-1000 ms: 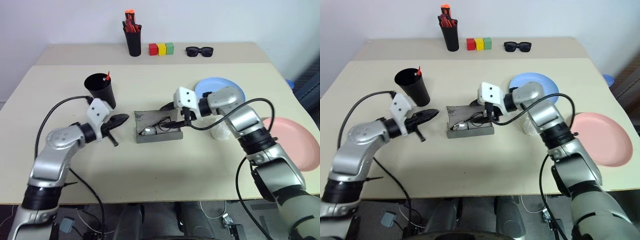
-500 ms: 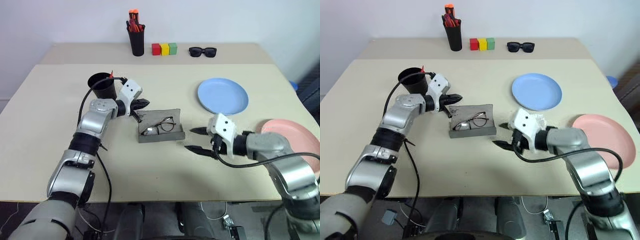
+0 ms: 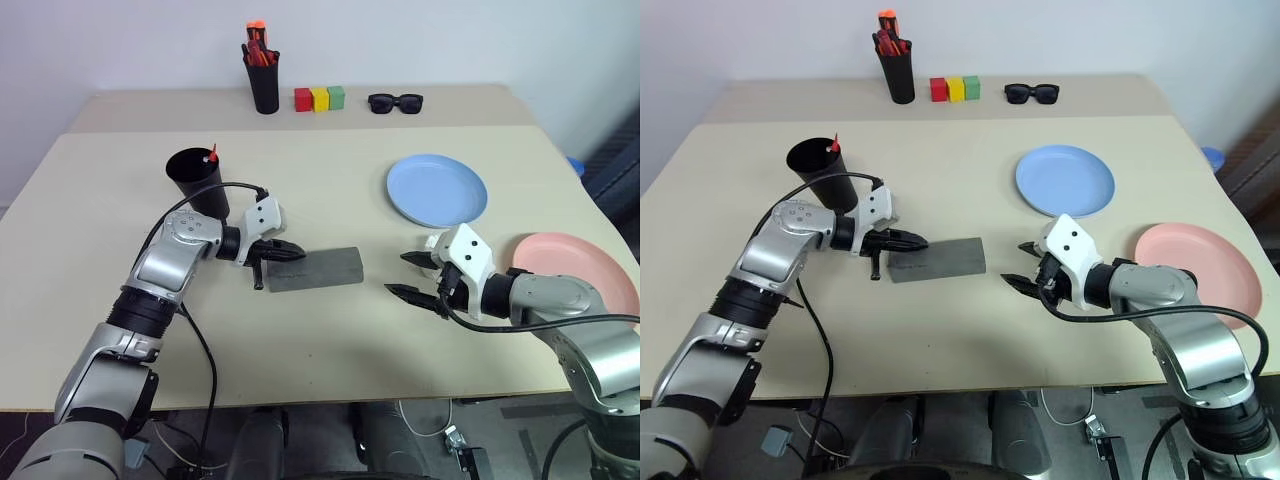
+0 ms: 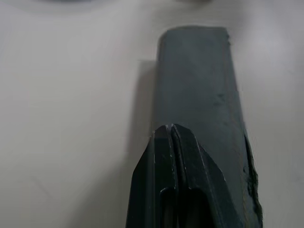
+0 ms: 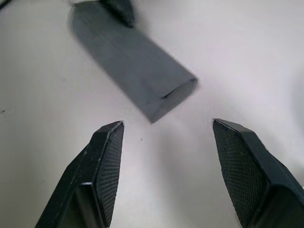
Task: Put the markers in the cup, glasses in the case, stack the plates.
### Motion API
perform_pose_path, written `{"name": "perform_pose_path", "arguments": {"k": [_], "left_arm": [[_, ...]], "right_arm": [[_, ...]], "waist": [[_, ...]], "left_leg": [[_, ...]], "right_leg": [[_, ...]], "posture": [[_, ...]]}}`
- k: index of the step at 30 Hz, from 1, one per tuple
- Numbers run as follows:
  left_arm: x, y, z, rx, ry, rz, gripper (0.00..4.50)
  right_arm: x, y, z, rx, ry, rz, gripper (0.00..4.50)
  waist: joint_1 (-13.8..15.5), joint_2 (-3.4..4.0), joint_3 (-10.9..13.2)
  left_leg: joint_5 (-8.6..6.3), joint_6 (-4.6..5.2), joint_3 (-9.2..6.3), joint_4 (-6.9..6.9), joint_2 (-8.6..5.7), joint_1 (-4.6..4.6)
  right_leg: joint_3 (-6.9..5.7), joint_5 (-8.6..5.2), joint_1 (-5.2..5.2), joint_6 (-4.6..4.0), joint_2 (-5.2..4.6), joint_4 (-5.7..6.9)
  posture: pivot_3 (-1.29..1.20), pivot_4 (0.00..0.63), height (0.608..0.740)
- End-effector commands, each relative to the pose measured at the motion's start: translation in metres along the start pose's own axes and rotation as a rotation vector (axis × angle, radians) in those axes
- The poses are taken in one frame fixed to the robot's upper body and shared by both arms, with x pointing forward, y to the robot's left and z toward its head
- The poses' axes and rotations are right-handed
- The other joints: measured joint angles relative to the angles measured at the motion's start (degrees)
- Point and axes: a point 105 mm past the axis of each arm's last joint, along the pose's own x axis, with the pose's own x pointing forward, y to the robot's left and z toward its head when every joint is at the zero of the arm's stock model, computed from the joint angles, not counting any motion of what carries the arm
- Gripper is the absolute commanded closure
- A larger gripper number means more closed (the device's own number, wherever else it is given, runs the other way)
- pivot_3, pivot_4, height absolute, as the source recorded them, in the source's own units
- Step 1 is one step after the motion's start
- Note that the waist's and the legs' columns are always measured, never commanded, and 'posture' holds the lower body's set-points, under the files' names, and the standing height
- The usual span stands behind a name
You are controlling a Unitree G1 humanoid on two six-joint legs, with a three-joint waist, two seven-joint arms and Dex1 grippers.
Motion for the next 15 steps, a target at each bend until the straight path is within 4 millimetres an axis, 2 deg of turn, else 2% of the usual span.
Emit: {"name": "perform_pose_path", "arguments": {"k": [1,4,8,11,15], "left_arm": [[-0.003,-0.018,-0.002,0.091,0.046,-0.042,4.47],[-0.004,-0.019,-0.001,0.12,0.026,-0.005,4.47],[-0.017,0.008,0.022,0.105,-0.158,0.238,4.47],[-0.022,0.005,0.025,0.111,-0.197,0.286,4.47],[-0.03,-0.001,0.022,0.072,-0.217,0.321,4.47]], "right_arm": [[0.001,-0.025,0.01,-0.025,-0.042,-0.095,1.51],[0.006,-0.047,0.01,-0.04,-0.028,-0.179,1.51],[0.021,-0.102,-0.009,-0.153,0.131,-0.391,1.51],[0.034,-0.119,-0.016,-0.19,0.171,-0.417,1.51],[0.048,-0.13,-0.027,-0.27,0.224,-0.413,1.51]], "waist": [[-0.18,0.0,0.0],[-0.22,0.02,-0.01],[-0.32,0.02,0.0],[-0.36,0.02,0.0],[-0.49,0.05,0.01]], "left_leg": [[0.0,0.0,0.01,0.0,0.0,0.0],[0.0,0.0,0.04,-0.04,0.0,0.05],[0.0,0.0,0.05,0.0,0.0,0.03],[0.0,0.0,0.04,-0.03,0.0,0.02],[0.0,0.01,0.04,-0.15,0.01,0.01]], "right_leg": [[0.01,-0.02,0.01,-0.04,-0.01,-0.03],[0.02,-0.03,0.03,-0.05,-0.02,-0.03],[0.02,-0.02,0.0,-0.07,-0.02,-0.01],[0.02,0.03,-0.04,0.02,-0.01,0.0],[0.02,0.03,-0.12,0.02,-0.01,0.03]], "posture": [[0.0,0.15,0.74],[0.0,0.15,0.74],[0.0,0.15,0.74],[0.0,0.15,0.74],[0.0,0.15,0.74]]}}
